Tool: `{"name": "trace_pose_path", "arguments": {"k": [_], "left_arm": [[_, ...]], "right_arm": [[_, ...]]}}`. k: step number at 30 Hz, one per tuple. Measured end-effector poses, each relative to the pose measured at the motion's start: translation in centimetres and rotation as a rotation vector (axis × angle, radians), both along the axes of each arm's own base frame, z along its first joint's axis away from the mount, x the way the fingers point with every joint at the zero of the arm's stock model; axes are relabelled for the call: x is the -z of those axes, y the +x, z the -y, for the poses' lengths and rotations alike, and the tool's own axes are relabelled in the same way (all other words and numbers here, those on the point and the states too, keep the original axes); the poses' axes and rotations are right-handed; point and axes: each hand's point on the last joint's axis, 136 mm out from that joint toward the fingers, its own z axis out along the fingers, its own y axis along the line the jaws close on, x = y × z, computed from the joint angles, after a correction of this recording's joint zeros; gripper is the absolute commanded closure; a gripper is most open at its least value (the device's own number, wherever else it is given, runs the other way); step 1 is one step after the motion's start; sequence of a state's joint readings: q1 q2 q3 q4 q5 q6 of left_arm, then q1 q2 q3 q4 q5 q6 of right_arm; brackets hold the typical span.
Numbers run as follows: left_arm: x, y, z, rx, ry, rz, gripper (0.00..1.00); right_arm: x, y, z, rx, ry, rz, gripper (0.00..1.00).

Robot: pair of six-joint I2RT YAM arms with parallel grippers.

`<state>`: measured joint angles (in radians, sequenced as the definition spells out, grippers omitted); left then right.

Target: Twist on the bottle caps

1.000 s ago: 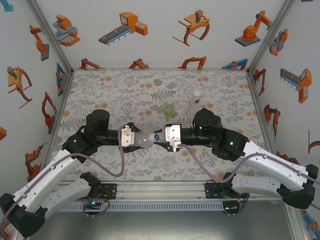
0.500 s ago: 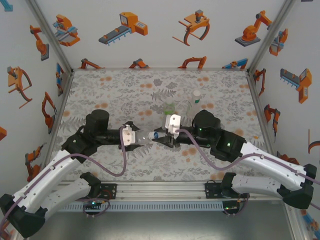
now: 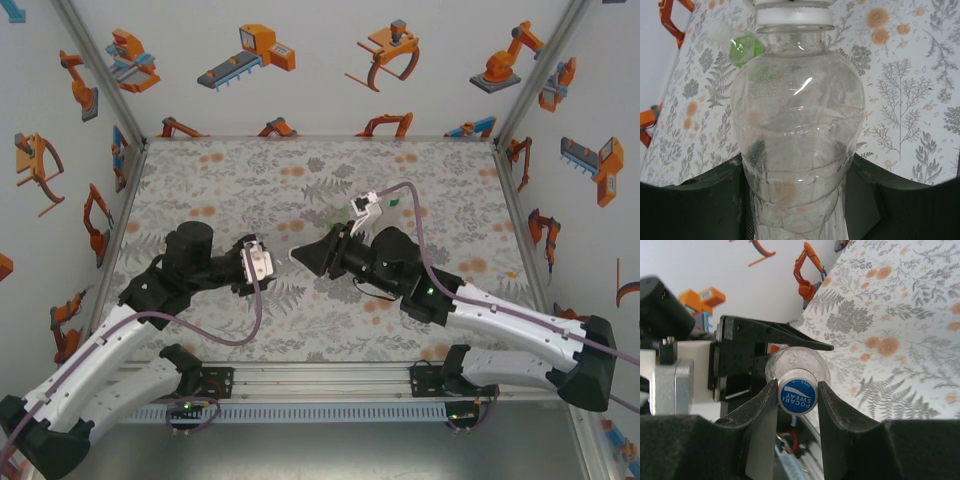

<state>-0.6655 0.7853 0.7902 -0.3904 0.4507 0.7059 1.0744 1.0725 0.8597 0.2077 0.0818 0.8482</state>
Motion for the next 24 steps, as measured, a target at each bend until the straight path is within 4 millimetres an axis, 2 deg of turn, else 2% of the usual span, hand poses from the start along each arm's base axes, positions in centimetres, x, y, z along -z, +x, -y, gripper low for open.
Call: {"name": "trace_pose_path", "arguments": {"k": [3,8,10,14,24], "left_arm": [[-0.1,0.3,-0.2,-0.023,0.003,0.007,1.00],[-0.4,0.3,-0.2,-0.024,-0.006,0.014,1.00],[-0.5,0.2,-0.1,-0.013,-0.013,0.018,1.00],[-1.3,-0.5,0.7,0.039,-0.048,0.032,1.00],[-1.4,-1.8,1.6,0.135,-0.074,0.008,1.00]], "right_arm": [[0.1,0.5,-0.1,0.027,0.040,-0.049,0.99],[-0.1,0.4,0.1,0.029,0.043,-0.050,0.69],[-0.4,0.2,0.3,0.021,0.025,-0.031,0.61],[-2.0,-0.5,0.9,-0.003,-0.013,0.070,0.55],[-5.2,-3.0,2.9,-0.087,-0.161,0.472,0.54]]}}
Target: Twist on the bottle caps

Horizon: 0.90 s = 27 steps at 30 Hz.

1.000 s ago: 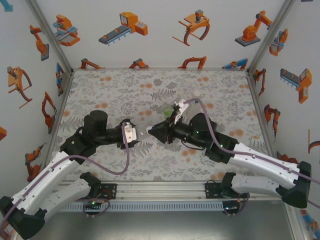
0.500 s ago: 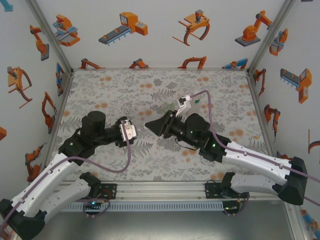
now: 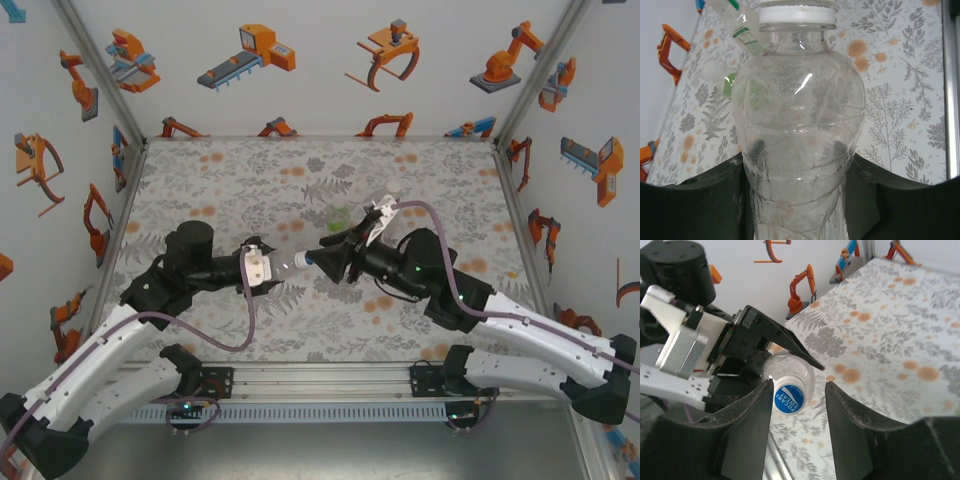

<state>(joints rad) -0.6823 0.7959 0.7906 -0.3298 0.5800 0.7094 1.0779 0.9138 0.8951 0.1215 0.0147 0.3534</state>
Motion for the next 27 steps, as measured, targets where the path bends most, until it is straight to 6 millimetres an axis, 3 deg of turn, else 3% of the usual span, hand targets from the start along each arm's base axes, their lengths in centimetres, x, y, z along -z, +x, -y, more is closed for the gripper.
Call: {"name": "trace_pose_path", "arguments": {"k": [8,15,20,27], "left_arm": [[0.7,-1.5,0.8,0.112,0.007,-0.068,1.00],[0.4,-2.7,1.0,0.174,-0.005,-0.080,1.00],[0.3,-3.1,1.0,0.202,-0.009,-0.089,1.00],[0.4,-3.4,1.0,0.217,-0.005,-0.105,1.00]], "right_arm": [[0.5,-4.2,-0.6,-0.238,-0.223,0.373,0.56],[0.9,-6.8,-0.6,-0.405,-0.364,0.606,0.55],[0.7,-7.5,-1.1,-0.477,-0.417,0.677,0.47],[2.6,-7.8,-2.1,-0.562,-0.469,0.656,0.48]]}}
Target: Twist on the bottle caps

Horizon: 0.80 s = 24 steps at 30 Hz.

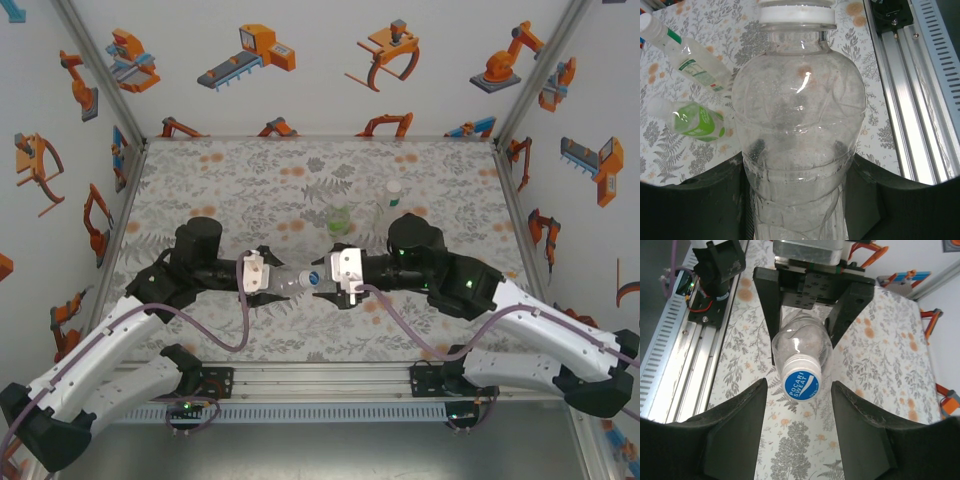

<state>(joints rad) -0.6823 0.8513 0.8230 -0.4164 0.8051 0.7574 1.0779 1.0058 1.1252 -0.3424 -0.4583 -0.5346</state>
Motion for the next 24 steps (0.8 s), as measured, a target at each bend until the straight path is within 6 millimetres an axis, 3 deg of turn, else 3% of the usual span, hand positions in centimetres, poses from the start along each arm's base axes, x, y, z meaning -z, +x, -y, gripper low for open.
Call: {"name": "trace_pose_path", "arguments": {"k": [15,18,22,24], "left_arm": [[0.03,-0.03,-0.02,0.000,0.002,-0.002,1.00],[0.07,-0.09,-0.04,0.004,0.003,-0.002,1.00],[0.10,-0.16,-0.05,0.007,0.004,-0.002,1.00],[0.09,-0.14,-0.07,0.005,0.005,-0.001,1.00]], "right_arm": [[-0.17,-0.10,-0.30,-0.015,0.011,0.004,0.59],[-0.22,-0.13,-0.32,-0.016,0.013,0.002,0.68],[-0.24,-0.12,-0.32,-0.015,0.014,-0.001,0.95],[-0.22,0.05,-0.38,-0.003,0.019,-0.014,1.00]]}}
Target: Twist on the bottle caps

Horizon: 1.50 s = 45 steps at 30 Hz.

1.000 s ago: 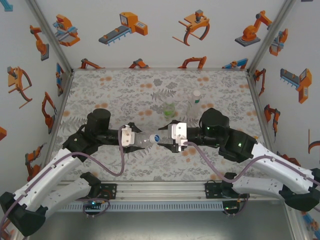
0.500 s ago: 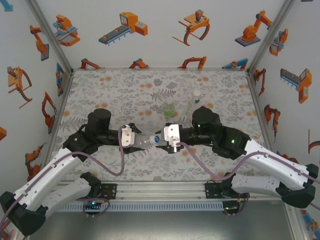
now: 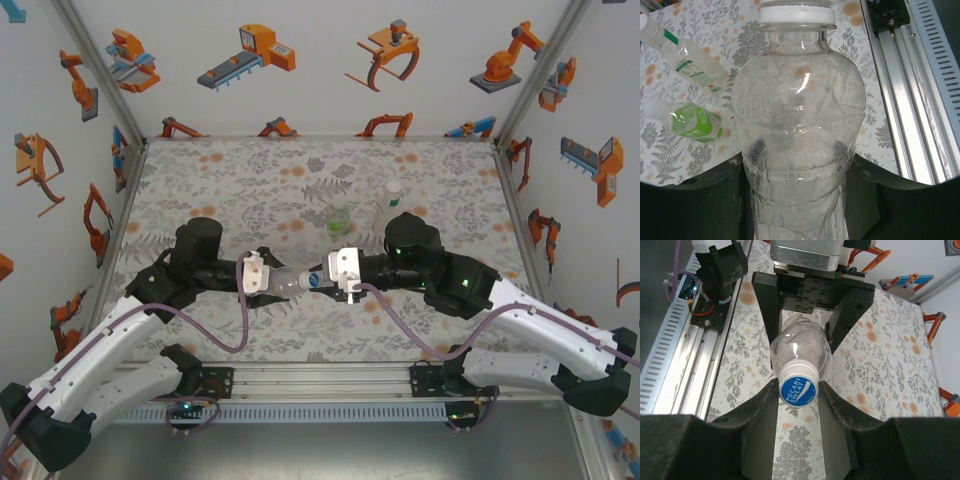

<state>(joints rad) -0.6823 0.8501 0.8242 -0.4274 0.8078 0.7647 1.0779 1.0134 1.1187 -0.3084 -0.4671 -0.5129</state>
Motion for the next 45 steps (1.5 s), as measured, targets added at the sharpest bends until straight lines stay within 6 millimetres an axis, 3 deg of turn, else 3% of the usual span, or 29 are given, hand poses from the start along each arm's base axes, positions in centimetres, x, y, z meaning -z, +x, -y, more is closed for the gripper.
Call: {"name": "trace_pose_path", "arguments": {"k": [11,28,36,41,43,45], "left_arm": [[0.7,1.7,-0.7,-0.110,0.053,0.037,1.00],[0.4,4.3,-2.1,-0.293,0.067,0.123,1.00],[0.4,5.0,-2.5,-0.337,0.074,0.133,1.00],[0.1,4.7,-2.1,-0.310,0.056,0.131,1.00],[0.0,4.2,-1.6,-0.270,0.040,0.120,1.00],[-0.1,3.4,-1.2,-0.220,0.028,0.103,1.00]], "right_arm": [[0.9,2.9,-0.5,0.206,0.118,-0.223,1.00],[1.8,9.0,-0.3,0.632,0.415,-0.978,1.00],[2.5,10.3,-0.3,0.737,0.462,-1.185,1.00],[1.9,10.0,0.1,0.724,0.458,-1.138,0.63],[1.3,9.3,0.4,0.693,0.430,-1.070,0.55],[0.5,8.6,0.8,0.662,0.408,-0.987,0.54]]}}
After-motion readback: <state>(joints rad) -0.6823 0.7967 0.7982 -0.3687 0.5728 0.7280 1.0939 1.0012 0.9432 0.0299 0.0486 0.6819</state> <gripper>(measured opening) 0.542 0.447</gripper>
